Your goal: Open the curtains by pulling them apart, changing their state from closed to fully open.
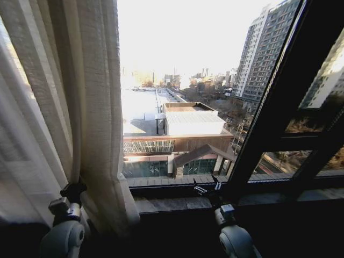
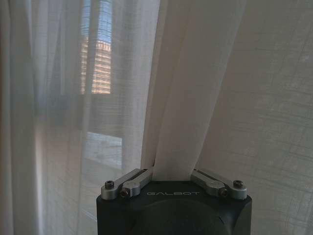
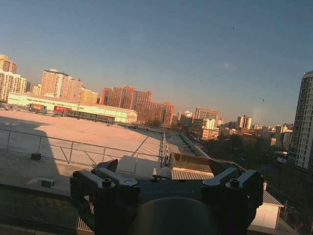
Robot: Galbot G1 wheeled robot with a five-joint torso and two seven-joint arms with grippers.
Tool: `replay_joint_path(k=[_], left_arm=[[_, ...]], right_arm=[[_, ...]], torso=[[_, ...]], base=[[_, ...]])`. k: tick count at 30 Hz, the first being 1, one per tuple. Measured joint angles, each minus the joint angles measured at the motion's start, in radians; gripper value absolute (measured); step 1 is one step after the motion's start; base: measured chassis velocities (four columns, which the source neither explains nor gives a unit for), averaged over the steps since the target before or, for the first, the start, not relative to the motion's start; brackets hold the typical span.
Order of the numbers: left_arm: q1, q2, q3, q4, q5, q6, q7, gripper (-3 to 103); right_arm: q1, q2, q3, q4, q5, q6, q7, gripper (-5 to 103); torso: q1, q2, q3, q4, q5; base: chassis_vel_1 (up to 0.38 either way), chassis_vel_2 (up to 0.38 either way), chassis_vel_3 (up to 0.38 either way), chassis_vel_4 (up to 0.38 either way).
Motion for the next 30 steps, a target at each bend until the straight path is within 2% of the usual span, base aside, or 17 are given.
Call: replay_joint_path(k=[1,3,4,5,7,9,11,14,16,17,20,23,26,28,30], left_arm=[[0.000,0.000,0.000,0.000,0.000,0.000,0.000,0],[-0.013,-0.001,-0.051,0.033,0.002,-0.019,-0.053,0],[-0.025,0.006,-0.099,0.062,0.002,-0.032,-0.098,0],[-0.025,0.006,-0.099,0.062,0.002,-0.032,-0.098,0],[-0.045,0.036,-0.156,0.110,-0.021,-0.052,-0.194,0],[-0.056,0.070,-0.208,0.149,-0.045,-0.056,-0.263,0],[-0.057,0.094,-0.236,0.165,-0.052,-0.049,-0.299,-3],[-0.045,0.101,-0.241,0.158,-0.053,-0.036,-0.299,1],[-0.029,0.093,-0.222,0.132,-0.052,-0.028,-0.286,12],[-0.029,0.093,-0.222,0.132,-0.052,-0.028,-0.286,12],[-0.017,0.075,-0.192,0.116,-0.026,-0.023,-0.274,28],[-0.010,0.066,-0.181,0.110,-0.011,-0.022,-0.270,33],[0.001,0.063,-0.177,0.108,-0.003,-0.022,-0.260,49],[0.004,0.063,-0.177,0.109,-0.001,-0.022,-0.258,49],[0.024,0.060,-0.178,0.093,-0.002,-0.022,-0.225,60]], right_arm=[[0.000,0.000,0.000,0.000,0.000,0.000,0.000,100],[0.000,0.000,-0.001,-0.001,-0.001,0.003,-0.005,100],[0.000,-0.001,-0.001,-0.001,-0.002,0.004,-0.007,100],[0.000,-0.001,-0.001,-0.001,-0.002,0.004,-0.007,100],[0.001,-0.001,-0.002,-0.002,-0.002,0.005,-0.008,100],[0.001,-0.001,-0.002,-0.002,-0.002,0.006,-0.008,100],[-0.001,0.000,-0.002,-0.002,-0.002,0.006,-0.008,100],[-0.002,0.001,-0.002,-0.002,-0.002,0.007,-0.009,100],[-0.001,0.002,-0.002,-0.004,-0.002,0.007,-0.009,100],[-0.001,0.002,-0.002,-0.004,-0.002,0.007,-0.009,100],[0.000,0.003,-0.004,-0.003,-0.002,0.007,-0.009,100],[-0.002,0.003,-0.004,0.000,-0.002,0.007,-0.009,100],[-0.008,0.005,-0.004,0.006,-0.001,0.004,-0.006,100],[-0.008,0.005,-0.004,0.008,-0.001,0.002,-0.005,100],[-0.009,0.005,-0.003,0.011,-0.002,0.000,-0.004,100]], torso=[[0.000,0.000,0.000,0.0000,0.0000],[0.000,0.000,0.000,0.0000,0.0000],[0.000,0.000,0.000,0.0001,-0.0001],[0.000,0.000,0.000,0.0001,-0.0001],[0.000,0.000,0.000,0.0003,-0.0001],[0.000,0.000,0.000,0.0005,-0.0003],[0.000,0.000,0.000,0.0009,-0.0007],[0.000,0.000,0.000,0.0006,-0.0008],[0.000,0.000,0.000,0.0004,-0.0002],[0.000,0.000,0.000,0.0004,-0.0002],[0.000,0.000,0.000,0.0002,-0.0003],[0.000,0.000,0.000,0.0002,-0.0004],[0.000,0.000,0.000,0.0003,-0.0003],[0.000,0.000,0.000,0.0003,-0.0003],[0.000,0.000,0.000,0.0001,-0.0003]], base=[[0.000,0.000,0.000,0.000],[0.000,0.000,0.000,0.000],[0.000,0.000,0.000,0.000],[0.000,0.000,0.000,0.000],[0.000,0.000,0.000,0.000],[0.000,0.000,0.000,0.000],[0.000,0.000,0.000,0.000],[0.000,0.000,0.000,0.000],[0.000,0.000,0.000,0.000],[0.000,0.000,0.000,0.000],[0.000,0.000,0.000,0.000],[0.000,0.000,0.000,0.000],[0.000,0.000,0.000,0.000],[0.000,0.000,0.000,0.000],[0.000,0.000,0.000,0.000]])
